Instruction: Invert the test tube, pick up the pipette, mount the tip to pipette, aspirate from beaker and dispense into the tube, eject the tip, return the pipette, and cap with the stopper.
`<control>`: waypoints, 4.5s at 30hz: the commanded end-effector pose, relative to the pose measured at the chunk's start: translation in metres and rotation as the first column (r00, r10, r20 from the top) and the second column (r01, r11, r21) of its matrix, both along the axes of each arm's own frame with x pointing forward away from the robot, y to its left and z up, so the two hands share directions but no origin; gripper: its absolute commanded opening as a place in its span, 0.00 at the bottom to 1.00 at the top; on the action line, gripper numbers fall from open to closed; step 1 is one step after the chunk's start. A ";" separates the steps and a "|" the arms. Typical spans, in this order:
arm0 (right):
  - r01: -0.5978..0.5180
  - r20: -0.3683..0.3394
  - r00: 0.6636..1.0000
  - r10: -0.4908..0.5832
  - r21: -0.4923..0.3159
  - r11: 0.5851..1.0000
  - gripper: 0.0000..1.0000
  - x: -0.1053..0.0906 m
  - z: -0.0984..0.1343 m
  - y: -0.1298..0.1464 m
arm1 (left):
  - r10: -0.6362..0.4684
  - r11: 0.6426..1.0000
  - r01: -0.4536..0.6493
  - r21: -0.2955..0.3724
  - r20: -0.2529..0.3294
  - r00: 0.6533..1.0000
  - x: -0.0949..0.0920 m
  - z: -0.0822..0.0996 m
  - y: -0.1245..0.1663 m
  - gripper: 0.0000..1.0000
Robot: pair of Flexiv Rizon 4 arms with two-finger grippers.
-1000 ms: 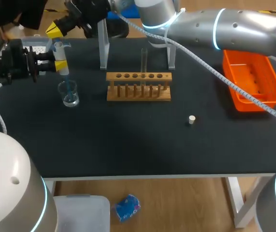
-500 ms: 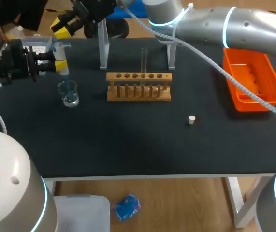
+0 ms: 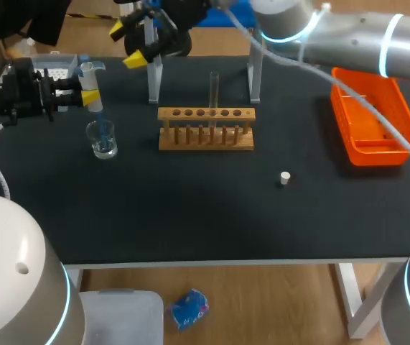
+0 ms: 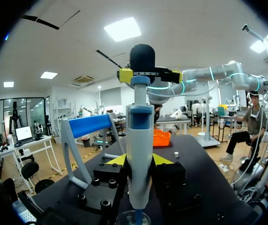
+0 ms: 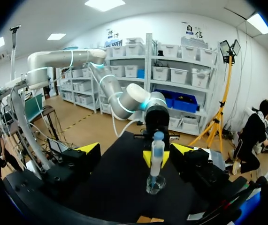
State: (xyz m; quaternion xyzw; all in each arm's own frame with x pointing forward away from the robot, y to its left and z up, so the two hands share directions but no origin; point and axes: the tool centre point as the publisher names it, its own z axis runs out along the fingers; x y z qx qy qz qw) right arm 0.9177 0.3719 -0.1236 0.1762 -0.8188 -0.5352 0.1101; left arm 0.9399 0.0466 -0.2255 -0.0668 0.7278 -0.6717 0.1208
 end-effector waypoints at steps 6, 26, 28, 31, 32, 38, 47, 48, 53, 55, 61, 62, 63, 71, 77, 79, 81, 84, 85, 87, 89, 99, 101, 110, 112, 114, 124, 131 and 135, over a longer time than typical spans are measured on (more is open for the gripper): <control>0.125 0.051 0.991 -0.127 0.043 0.991 1.00 -0.020 -0.003 -0.034 | 0.000 1.000 0.000 0.001 -0.001 1.000 0.000 0.001 0.000 0.00; 0.190 0.058 0.980 -0.189 -0.021 0.982 1.00 -0.016 0.000 -0.063 | 0.000 1.000 0.000 0.001 -0.001 1.000 0.000 0.001 0.000 0.00; 0.217 0.057 0.975 -0.215 -0.036 0.975 1.00 -0.016 0.000 -0.075 | 0.000 1.000 0.000 0.001 -0.001 1.000 0.000 0.001 0.000 0.00; 0.262 0.058 0.964 -0.260 -0.047 0.964 1.00 -0.016 0.000 -0.093 | 0.000 1.000 0.000 0.001 -0.001 1.000 0.000 0.001 0.000 0.00; 0.275 0.058 0.960 -0.272 -0.051 0.960 1.00 -0.016 -0.001 -0.098 | 0.000 1.000 0.000 0.001 -0.001 1.000 0.000 0.001 0.000 0.00; 0.359 0.059 0.933 -0.355 -0.080 0.930 1.00 -0.013 -0.011 -0.133 | 0.000 1.000 0.000 0.001 -0.001 1.000 0.000 0.001 0.000 0.00; 0.454 0.095 0.890 -0.446 -0.089 0.887 1.00 -0.003 -0.026 -0.180 | 0.000 1.000 0.000 0.001 -0.001 1.000 0.000 0.001 0.000 0.00; 0.459 0.098 0.887 -0.451 -0.090 0.884 1.00 -0.001 -0.029 -0.184 | 0.000 1.000 0.000 0.001 -0.001 1.000 0.000 0.001 0.000 0.00; 0.475 0.139 0.877 -0.459 -0.111 0.873 1.00 0.006 -0.038 -0.200 | 0.000 1.000 0.000 0.001 -0.001 1.000 0.000 0.001 0.000 0.00; 0.483 0.156 0.872 -0.464 -0.115 0.868 1.00 0.009 -0.042 -0.208 | 0.000 1.000 0.000 0.001 -0.001 1.000 0.000 0.001 0.000 0.00; 0.492 0.188 0.865 -0.464 -0.145 0.858 1.00 0.021 -0.059 -0.224 | 0.000 1.000 0.000 0.001 -0.001 1.000 0.000 0.001 0.000 0.00; 0.493 0.189 0.865 -0.465 -0.146 0.858 1.00 0.024 -0.063 -0.227 | 0.000 1.000 0.000 0.001 -0.001 1.000 0.000 0.001 0.000 0.00; 0.493 0.189 0.865 -0.465 -0.146 0.858 1.00 0.027 -0.067 -0.229 | 0.000 1.000 0.000 0.001 -0.001 1.000 0.000 0.001 0.000 0.00; 0.472 0.179 0.877 -0.445 -0.154 0.868 1.00 0.047 -0.095 -0.235 | 0.000 1.000 0.000 0.001 -0.001 1.000 0.000 0.001 0.000 0.00; 0.457 0.160 0.887 -0.433 -0.161 0.875 1.00 0.061 -0.111 -0.235 | 0.000 1.000 0.000 0.001 -0.001 1.000 0.000 0.001 0.000 0.00; 0.451 0.156 0.890 -0.428 -0.163 0.878 1.00 0.065 -0.114 -0.233 | 0.000 1.000 0.000 0.001 -0.001 1.000 0.000 0.001 0.000 0.00; 0.444 0.150 0.894 -0.422 -0.164 0.881 1.00 0.068 -0.117 -0.231 | 0.000 1.000 0.000 0.001 -0.001 1.000 0.000 0.001 0.000 0.00; 0.435 0.139 0.899 -0.416 -0.163 0.886 1.00 0.070 -0.122 -0.226 | 0.000 1.000 0.000 0.001 -0.001 1.000 0.000 0.001 0.000 0.00; 0.430 0.135 0.901 -0.412 -0.164 0.888 1.00 0.070 -0.124 -0.224 | 0.000 1.000 0.000 0.001 -0.001 1.000 0.000 0.001 0.000 0.00; 0.425 0.132 0.904 -0.407 -0.169 0.889 1.00 0.070 -0.127 -0.221 | 0.000 1.000 0.000 0.001 -0.001 1.000 0.000 0.001 0.000 0.00; 0.421 0.123 0.906 -0.404 -0.171 0.891 1.00 0.070 -0.130 -0.219 | 0.000 1.000 0.000 0.001 -0.001 1.000 0.000 0.001 0.000 0.00; 0.419 0.118 0.907 -0.404 -0.183 0.889 1.00 0.070 -0.136 -0.216 | 0.000 1.000 0.000 0.001 -0.001 1.000 0.000 0.001 0.000 0.00; 0.419 0.118 0.907 -0.404 -0.183 0.889 1.00 0.070 -0.136 -0.216 | 0.000 1.000 0.000 0.001 -0.001 1.000 0.000 0.001 0.000 0.00; 0.419 0.118 0.907 -0.404 -0.183 0.889 1.00 0.070 -0.136 -0.216 | 0.000 1.000 0.000 0.001 -0.001 1.000 0.000 0.001 0.000 0.00; 0.419 0.118 0.907 -0.404 -0.183 0.889 1.00 0.070 -0.136 -0.216 | 0.000 1.000 0.000 0.001 -0.001 1.000 0.000 0.001 0.000 0.00; 0.419 0.118 0.907 -0.404 -0.183 0.889 1.00 0.070 -0.136 -0.216 | 0.000 1.000 0.000 0.001 -0.001 1.000 0.000 0.001 0.000 0.00; 0.419 0.118 0.907 -0.404 -0.183 0.889 1.00 0.070 -0.136 -0.216 | -0.003 1.000 0.003 0.020 0.024 1.000 -0.002 0.012 -0.001 0.00; 0.419 0.118 0.907 -0.404 -0.183 0.889 1.00 0.070 -0.136 -0.216 | -0.005 1.000 0.005 0.024 0.028 1.000 -0.002 0.026 0.002 0.00; 0.419 0.118 0.907 -0.404 -0.183 0.889 1.00 0.070 -0.136 -0.216 | -0.001 1.000 0.001 0.022 0.031 1.000 -0.002 0.031 0.003 0.00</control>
